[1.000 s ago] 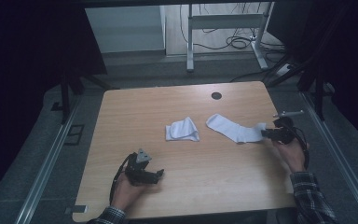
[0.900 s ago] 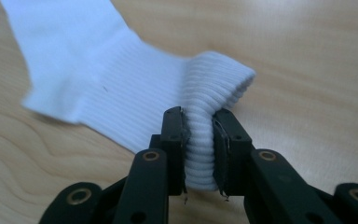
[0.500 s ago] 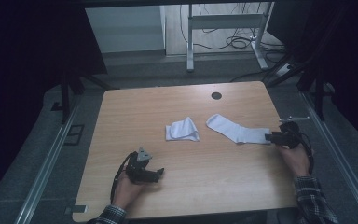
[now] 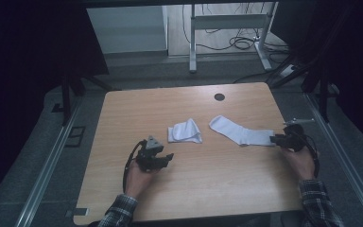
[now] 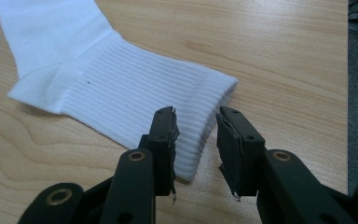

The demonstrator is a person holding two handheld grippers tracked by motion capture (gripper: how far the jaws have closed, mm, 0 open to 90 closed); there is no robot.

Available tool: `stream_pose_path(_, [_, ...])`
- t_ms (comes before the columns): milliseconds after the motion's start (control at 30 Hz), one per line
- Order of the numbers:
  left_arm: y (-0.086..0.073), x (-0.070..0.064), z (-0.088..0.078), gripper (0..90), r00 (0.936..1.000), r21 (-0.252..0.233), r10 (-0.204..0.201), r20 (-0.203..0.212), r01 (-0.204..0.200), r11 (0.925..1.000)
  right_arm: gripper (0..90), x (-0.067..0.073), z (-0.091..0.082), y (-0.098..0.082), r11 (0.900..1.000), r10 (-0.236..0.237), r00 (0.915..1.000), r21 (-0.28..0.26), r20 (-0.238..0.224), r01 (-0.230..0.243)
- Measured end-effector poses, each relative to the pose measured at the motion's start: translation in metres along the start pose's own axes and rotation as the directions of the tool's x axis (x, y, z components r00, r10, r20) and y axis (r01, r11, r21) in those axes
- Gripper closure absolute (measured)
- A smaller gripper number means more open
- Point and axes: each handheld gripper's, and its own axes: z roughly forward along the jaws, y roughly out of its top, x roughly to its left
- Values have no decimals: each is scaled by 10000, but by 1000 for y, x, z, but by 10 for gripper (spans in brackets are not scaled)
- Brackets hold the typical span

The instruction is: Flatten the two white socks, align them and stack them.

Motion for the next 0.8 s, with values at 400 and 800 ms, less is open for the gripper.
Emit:
stream_pose_path(400, [72, -21, 46, 599, 9979, -106, 516, 386, -512, 9986, 688, -1, -4, -1, 10000, 15, 10000, -99, -22, -15])
stream_pose_path(800, [110, -24, 94, 741, 9977, 278, 517, 448, -530, 9982, 763, -1, -6, 0, 9999, -55, 10000, -93, -11, 55])
